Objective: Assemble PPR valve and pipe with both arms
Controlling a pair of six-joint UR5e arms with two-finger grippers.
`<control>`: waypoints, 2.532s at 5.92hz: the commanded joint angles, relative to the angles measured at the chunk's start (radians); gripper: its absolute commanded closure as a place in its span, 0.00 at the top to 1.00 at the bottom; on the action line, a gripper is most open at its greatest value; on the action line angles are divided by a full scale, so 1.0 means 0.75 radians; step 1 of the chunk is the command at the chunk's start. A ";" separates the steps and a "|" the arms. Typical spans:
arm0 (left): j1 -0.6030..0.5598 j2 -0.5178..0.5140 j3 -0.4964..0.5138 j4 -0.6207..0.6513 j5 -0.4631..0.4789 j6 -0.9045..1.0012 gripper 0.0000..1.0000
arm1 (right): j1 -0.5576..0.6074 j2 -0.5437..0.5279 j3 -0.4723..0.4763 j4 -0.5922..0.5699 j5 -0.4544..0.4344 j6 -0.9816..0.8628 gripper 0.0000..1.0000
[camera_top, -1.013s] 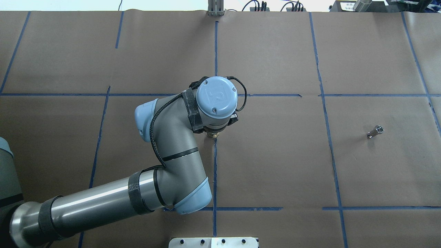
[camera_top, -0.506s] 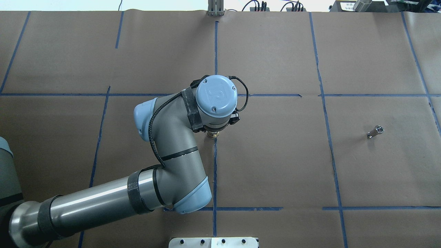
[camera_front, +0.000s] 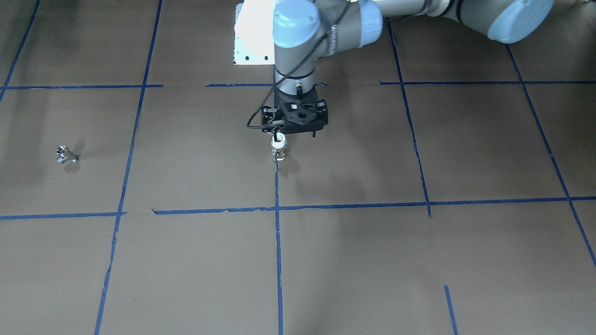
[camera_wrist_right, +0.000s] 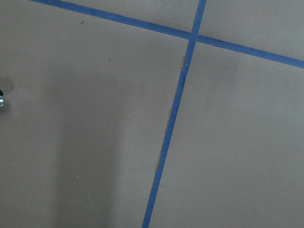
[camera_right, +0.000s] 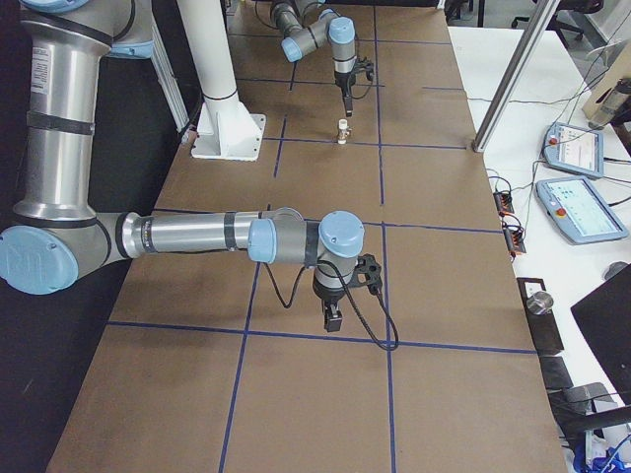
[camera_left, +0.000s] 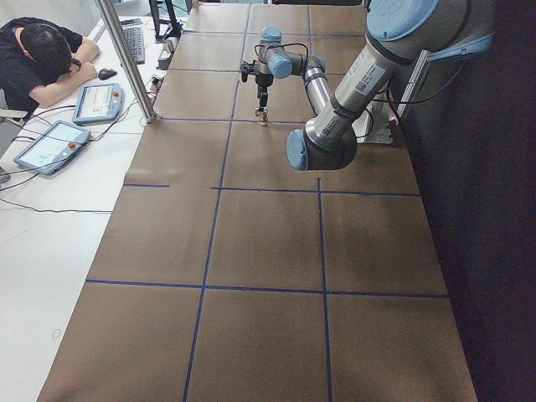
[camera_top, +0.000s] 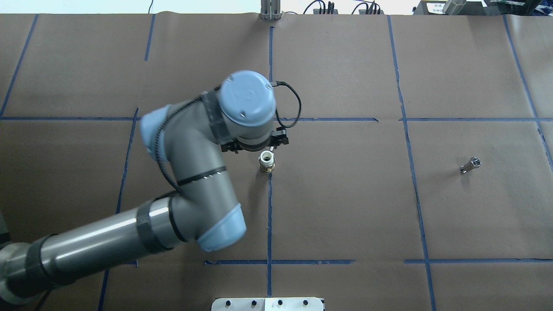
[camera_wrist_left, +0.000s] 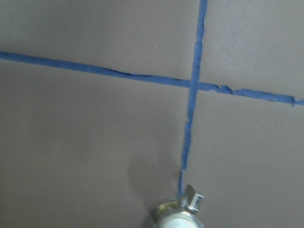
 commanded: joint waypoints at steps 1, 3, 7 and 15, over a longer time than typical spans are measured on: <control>-0.210 0.256 -0.183 0.011 -0.192 0.380 1.00 | 0.000 0.011 0.001 0.001 -0.002 0.001 1.00; -0.527 0.580 -0.280 0.046 -0.329 0.919 1.00 | -0.006 0.031 0.011 0.005 -0.004 -0.011 1.00; -1.226 0.968 0.018 0.036 -0.545 1.893 1.00 | -0.073 0.134 0.025 0.003 0.004 0.009 1.00; -1.344 1.229 -0.010 -0.132 -0.641 1.847 1.00 | -0.664 0.136 -0.019 0.591 -0.167 0.861 1.00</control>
